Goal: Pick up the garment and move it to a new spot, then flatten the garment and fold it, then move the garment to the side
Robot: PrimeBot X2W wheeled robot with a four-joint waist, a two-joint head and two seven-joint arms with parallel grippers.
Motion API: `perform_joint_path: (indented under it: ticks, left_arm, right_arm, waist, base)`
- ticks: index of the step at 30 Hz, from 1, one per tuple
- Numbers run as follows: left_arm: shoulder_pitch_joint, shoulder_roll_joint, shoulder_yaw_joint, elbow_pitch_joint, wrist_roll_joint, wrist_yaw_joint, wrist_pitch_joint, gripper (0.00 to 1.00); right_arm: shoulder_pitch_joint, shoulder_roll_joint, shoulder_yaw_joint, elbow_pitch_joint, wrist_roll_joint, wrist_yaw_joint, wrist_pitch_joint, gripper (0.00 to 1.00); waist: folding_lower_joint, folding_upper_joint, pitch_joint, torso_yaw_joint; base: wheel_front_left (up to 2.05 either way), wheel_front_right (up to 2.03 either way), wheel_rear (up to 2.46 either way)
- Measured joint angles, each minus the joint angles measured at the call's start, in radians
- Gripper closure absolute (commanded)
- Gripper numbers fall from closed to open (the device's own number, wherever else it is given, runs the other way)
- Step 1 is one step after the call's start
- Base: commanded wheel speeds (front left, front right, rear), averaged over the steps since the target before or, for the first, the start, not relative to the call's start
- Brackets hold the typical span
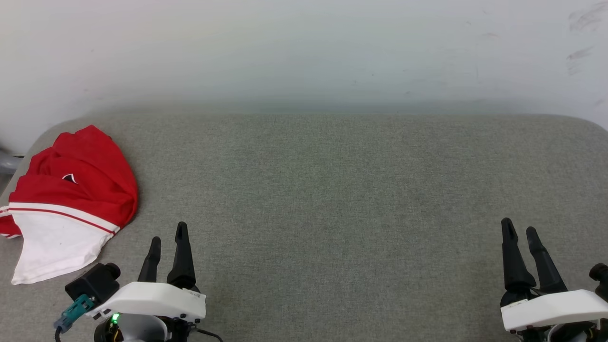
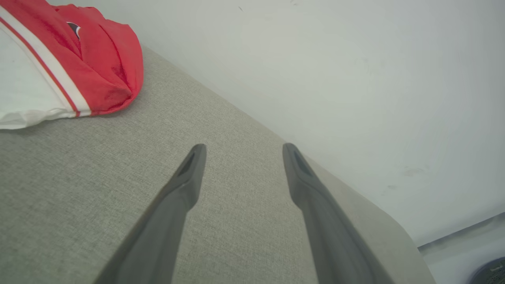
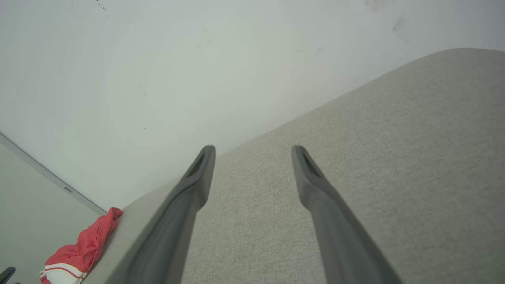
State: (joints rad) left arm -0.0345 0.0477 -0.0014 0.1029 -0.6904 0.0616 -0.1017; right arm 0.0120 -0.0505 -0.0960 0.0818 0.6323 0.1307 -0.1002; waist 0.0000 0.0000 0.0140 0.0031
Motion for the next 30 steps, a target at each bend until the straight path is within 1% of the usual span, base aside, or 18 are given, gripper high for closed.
perform_joint_path:
  ticks: [19,30]
  left_arm:
    - [0.010,0.000,-0.035,-0.033,0.207,0.018,-0.052,0.00]
    - [0.021,0.001,-0.054,-0.040,0.313,0.026,-0.078,0.00]
  right_arm:
    - [0.021,0.000,0.008,-0.041,-0.229,0.000,-0.052,0.00]
    - [0.033,0.000,0.008,-0.057,-0.337,0.000,-0.080,0.00]
  waist:
    - [0.0000,0.0000,0.000,0.004]
    - [0.0000,0.0000,-0.002,0.006]
  base:
    - [0.00,0.00,0.00]
    - [0.00,0.00,0.00]
